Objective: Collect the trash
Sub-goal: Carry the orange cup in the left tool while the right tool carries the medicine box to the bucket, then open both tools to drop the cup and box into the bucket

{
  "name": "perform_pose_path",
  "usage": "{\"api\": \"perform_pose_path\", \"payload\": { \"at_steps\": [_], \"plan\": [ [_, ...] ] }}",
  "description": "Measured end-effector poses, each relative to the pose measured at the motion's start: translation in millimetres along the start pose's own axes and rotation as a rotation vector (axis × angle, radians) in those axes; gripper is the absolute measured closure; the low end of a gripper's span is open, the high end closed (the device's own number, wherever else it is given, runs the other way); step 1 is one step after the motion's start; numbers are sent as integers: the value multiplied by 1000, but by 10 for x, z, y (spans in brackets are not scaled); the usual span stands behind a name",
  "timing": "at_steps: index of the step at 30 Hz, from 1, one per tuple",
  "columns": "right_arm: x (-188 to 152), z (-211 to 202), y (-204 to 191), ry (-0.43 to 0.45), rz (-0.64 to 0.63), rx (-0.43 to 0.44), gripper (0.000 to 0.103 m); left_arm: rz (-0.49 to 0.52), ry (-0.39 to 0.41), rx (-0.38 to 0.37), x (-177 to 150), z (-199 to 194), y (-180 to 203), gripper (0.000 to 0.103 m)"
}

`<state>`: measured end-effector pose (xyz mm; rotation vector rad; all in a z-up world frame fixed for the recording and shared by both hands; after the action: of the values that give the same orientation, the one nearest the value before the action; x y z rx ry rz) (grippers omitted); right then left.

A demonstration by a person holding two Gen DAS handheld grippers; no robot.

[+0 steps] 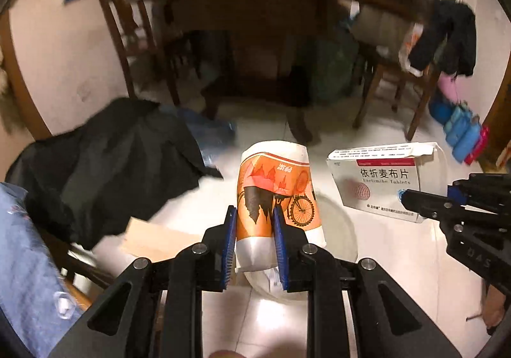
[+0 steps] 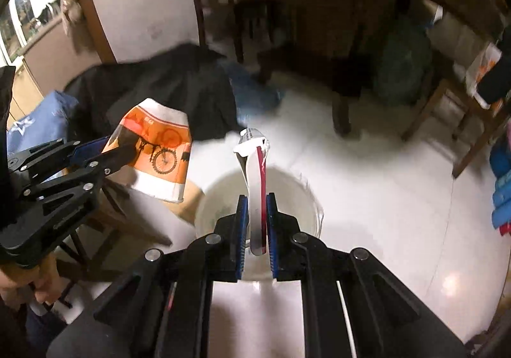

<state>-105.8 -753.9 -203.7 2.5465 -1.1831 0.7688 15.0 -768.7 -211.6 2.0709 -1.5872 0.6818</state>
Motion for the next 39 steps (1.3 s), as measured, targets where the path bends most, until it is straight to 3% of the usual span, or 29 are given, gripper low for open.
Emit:
{"api": "perform_pose_path", "payload": {
  "at_steps": [7, 14, 27, 34, 36, 38, 39],
  "plan": [
    [-179, 544, 91, -141, 31, 13, 93, 23, -155, 21, -305, 822, 124, 80],
    [-286, 858, 210, -220, 67, 18, 93, 25, -217, 32, -555, 1108, 67, 80],
    [-405, 1108, 294, -276, 97, 47, 92, 41, -258, 44, -633, 1312, 44, 78],
    [-358, 1105, 348, -257, 99, 46, 89, 49, -273, 57, -644, 1363, 41, 71],
    [-359, 1096, 353, -248, 102, 46, 83, 46, -268, 60, -630, 1347, 38, 62],
    [-357, 1079, 369, -236, 110, 44, 68, 44, -256, 63, -621, 1316, 27, 56],
    [-358, 1068, 376, -230, 114, 44, 67, 42, -248, 65, -615, 1295, 18, 50]
  ]
}}
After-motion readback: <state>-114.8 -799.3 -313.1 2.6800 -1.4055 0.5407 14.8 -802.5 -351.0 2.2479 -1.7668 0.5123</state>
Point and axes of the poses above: each gripper's, at about its wrist camera, not at the fingertips, and z roughly the way its jaws point, y to its right, x to its top, the point moved 2 cm from there along z, roughly the way its jaws point, and after that the axes turned 5 degrees about -z, right-handed, at the moved point
